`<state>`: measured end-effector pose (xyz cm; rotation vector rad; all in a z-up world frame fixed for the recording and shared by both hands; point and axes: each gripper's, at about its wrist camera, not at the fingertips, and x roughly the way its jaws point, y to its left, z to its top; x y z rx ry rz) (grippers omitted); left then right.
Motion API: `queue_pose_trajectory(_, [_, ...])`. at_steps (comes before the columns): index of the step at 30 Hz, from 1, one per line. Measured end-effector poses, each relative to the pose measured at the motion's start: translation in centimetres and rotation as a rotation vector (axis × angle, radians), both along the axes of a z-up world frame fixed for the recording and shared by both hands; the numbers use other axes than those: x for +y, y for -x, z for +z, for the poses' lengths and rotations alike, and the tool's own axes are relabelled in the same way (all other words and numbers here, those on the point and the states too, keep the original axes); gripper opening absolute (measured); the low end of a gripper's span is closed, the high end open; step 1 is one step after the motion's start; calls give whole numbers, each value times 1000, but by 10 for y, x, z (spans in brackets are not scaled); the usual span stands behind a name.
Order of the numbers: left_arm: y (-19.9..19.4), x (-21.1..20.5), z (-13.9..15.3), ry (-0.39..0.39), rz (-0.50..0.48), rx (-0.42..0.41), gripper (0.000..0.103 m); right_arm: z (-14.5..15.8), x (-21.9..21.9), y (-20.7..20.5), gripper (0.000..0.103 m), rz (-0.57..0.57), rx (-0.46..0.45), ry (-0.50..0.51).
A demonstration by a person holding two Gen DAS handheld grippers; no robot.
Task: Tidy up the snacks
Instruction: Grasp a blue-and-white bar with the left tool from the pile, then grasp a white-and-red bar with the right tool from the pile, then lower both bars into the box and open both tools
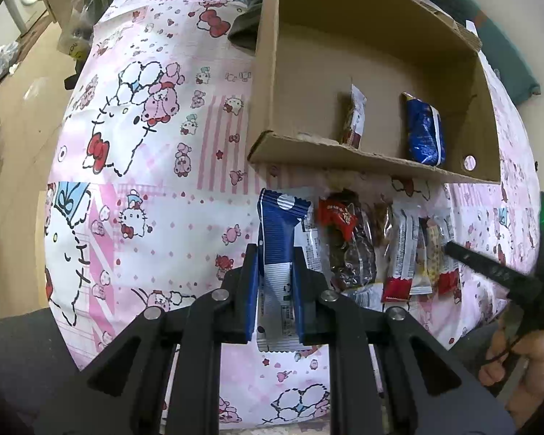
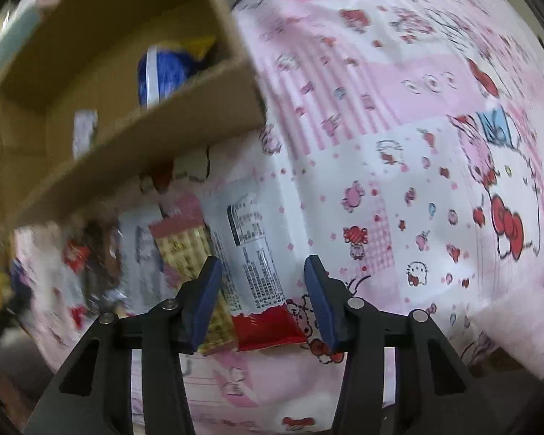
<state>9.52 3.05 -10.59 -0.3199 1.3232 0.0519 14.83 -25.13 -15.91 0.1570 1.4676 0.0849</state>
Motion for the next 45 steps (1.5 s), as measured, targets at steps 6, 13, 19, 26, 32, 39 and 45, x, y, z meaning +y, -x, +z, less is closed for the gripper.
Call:
queue_pose_trajectory(6, [-2,-2,5,-26,20,-22,13,-14,10,-2,43,64,21,67])
queue_pose_trajectory(13, [3,2,8,-37,33,-33,13,1,-1,1,32,12,-35,44])
queue_pose_trajectory(19, [8,7,14,-59,47,-54,13,28,-11,17,32,-18,-106,-53])
queue_pose_trajectory(26, [11,7,20,-119,42,-76,13,58,-2,38,32,-2,-150,-210])
queue_pose_trajectory(32, [14,18,15,-110,83,-49,13,81,19,49,32,52,-163,-316])
queue_pose_trajectory(39, [14,23,46,-61,138,-102,13,117,24,51,32,73,-303,-449])
queue_pose_trajectory(45, [-6,13,97,-74,112,-235,13,151,21,29,32,48,-435,-514])
